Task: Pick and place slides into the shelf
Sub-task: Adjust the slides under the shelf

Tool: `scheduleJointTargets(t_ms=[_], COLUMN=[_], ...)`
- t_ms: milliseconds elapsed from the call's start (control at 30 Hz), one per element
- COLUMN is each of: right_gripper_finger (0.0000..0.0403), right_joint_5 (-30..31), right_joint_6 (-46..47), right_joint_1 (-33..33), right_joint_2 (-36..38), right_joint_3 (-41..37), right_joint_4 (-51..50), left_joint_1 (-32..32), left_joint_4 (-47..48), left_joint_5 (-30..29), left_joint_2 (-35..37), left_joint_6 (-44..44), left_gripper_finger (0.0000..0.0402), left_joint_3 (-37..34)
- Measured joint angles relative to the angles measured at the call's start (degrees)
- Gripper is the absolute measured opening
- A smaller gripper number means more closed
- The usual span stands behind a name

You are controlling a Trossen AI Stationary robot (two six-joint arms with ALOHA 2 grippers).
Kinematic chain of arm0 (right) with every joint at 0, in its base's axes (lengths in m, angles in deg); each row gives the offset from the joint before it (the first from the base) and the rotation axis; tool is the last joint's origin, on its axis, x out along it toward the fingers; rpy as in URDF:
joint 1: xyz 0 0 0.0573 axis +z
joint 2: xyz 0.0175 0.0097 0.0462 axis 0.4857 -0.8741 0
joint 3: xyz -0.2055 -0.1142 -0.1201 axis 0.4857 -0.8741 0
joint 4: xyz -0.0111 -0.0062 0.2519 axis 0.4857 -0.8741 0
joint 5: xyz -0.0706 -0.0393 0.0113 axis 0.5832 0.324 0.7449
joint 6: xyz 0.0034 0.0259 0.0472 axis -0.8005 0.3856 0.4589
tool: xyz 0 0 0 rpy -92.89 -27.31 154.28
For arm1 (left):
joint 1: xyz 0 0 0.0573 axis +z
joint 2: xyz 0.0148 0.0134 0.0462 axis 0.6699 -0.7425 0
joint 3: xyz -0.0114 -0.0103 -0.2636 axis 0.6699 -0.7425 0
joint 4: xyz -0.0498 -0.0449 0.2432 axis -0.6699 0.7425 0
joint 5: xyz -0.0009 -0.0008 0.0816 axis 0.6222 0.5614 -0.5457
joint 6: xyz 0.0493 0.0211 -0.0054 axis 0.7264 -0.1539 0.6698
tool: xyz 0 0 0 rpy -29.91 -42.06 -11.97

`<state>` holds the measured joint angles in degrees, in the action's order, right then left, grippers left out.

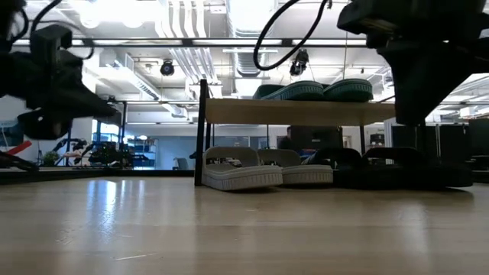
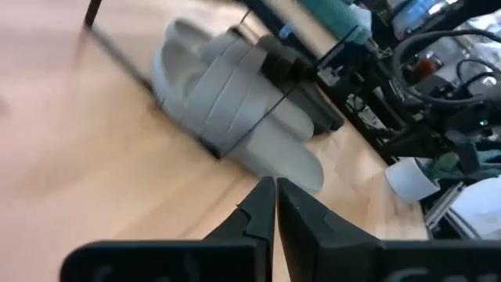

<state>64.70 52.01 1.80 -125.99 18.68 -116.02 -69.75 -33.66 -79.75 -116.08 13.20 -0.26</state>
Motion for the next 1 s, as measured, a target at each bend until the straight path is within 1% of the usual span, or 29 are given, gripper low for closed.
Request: scheduleJointTargets(t_ms=[100, 200, 300, 367, 467, 600, 667, 733, 800, 867, 1000], right_gripper_finger=[0.0038, 0.0038, 0.0038, 0.0038, 0.0038, 0.0038, 0.0038, 0.0038, 0.0038, 0.0038, 0.0038], right_joint_5=[-0.54, -0.61, -1.03, -1.7, -2.15, -3.01, -3.29, -3.57, -3.59, -3.6, -3.62], right_joint_6=[-0.53, -0.55, -0.56, -0.44, -0.09, 0.36, 0.37, 0.38, 0.4, 0.4, 0.4], right_joint_1=[-0.77, -1.11, -1.18, -1.18, -1.16, -1.16, -1.16, -1.14, -1.14, -1.15, -1.14], right_joint_2=[0.0, 0.0, 0.0, 0.0, 0.0, 0.0, 0.0, 0.0, 0.0, 0.0, 0.0], right_joint_3=[0.0, 0.02, 0.02, 0.04, 0.04, 0.03, -0.02, -0.02, -0.02, -0.02, -0.02], right_joint_4=[0.01, -0.02, -0.02, -0.19, -0.23, -0.82, -1.19, -1.47, -1.52, -1.65, -1.77], left_joint_1=[4.85, 9.82, 14.37, 16.81, 20.81, 27.22, 30.24, 32.93, 35.04, 36.83, 39.17], left_joint_4=[-1.02, -0.6, -0.73, -1.34, -7.04, -10.03, -15.28, -21.22, -25.78, -30.25, -34.72], left_joint_5=[3.16, 11.21, 20.43, 24.09, 25.44, 26.44, 30.06, 35.84, 39.72, 40.57, 42.18], left_joint_2=[-4.06, -8.93, -15.22, -19.56, -25.32, -32.48, -35.61, -39.27, -43.24, -46.91, -53.14], left_joint_6=[8.24, 17.21, 23.11, 26.63, 29.84, 30.1, 32.77, 36.48, 38.56, 38.77, 38.83], left_gripper_finger=[0.0, 0.0, 0.0, 0.0, 0.0, 0.0, 0.0, 0.0, 0.0, 0.0, 0.0], left_joint_3=[3.25, 5.38, 7.21, 8.57, 10.67, 11.54, 11.57, 11.8, 11.67, 11.71, 12.38])
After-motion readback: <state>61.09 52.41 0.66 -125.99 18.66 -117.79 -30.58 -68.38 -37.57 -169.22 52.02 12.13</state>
